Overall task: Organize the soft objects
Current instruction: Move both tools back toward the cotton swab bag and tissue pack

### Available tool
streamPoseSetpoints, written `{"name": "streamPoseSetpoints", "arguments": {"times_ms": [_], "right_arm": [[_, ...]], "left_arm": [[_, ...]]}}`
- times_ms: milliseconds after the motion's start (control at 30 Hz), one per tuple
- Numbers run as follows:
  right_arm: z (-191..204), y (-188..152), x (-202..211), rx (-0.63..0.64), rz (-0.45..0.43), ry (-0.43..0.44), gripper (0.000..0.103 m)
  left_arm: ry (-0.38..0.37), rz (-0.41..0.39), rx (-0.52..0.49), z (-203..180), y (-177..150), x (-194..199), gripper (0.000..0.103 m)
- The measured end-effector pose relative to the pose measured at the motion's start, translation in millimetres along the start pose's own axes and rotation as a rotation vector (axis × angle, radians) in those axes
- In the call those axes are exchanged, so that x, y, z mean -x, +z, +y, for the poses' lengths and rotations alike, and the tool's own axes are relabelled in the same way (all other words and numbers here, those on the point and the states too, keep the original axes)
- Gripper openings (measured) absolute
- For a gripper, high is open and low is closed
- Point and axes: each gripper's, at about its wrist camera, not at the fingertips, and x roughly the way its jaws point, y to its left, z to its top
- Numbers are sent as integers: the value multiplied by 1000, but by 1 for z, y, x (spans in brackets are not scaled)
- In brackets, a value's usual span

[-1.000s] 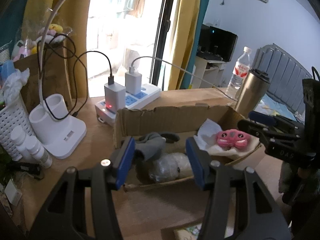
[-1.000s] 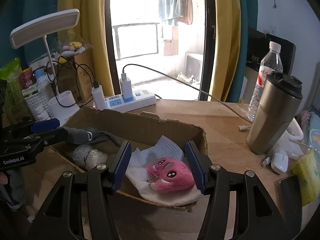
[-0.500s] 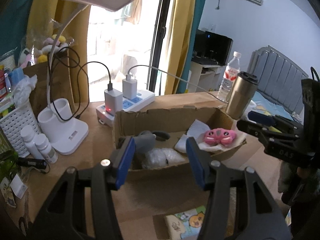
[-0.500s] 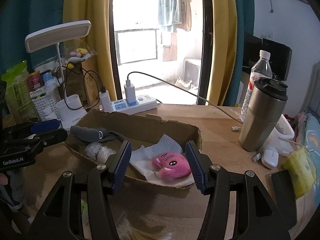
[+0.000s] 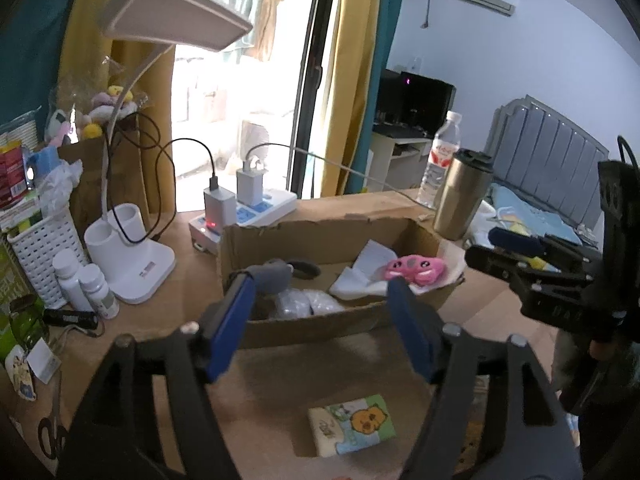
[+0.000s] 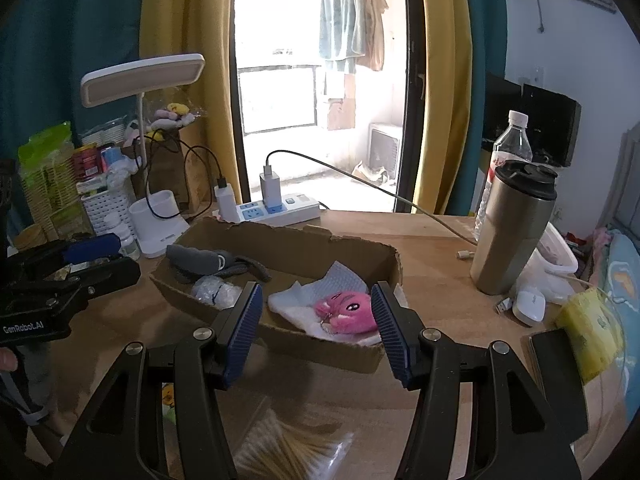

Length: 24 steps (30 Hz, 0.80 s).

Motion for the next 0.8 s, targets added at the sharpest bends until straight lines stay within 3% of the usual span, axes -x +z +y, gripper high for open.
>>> {"name": "streamPoseSetpoints", "arguments": {"times_ms": [800], "right_arm": [[21, -33, 35, 13, 14, 21, 60]], "left_arm": [[-27, 20, -13, -21, -33, 29, 71]]}}
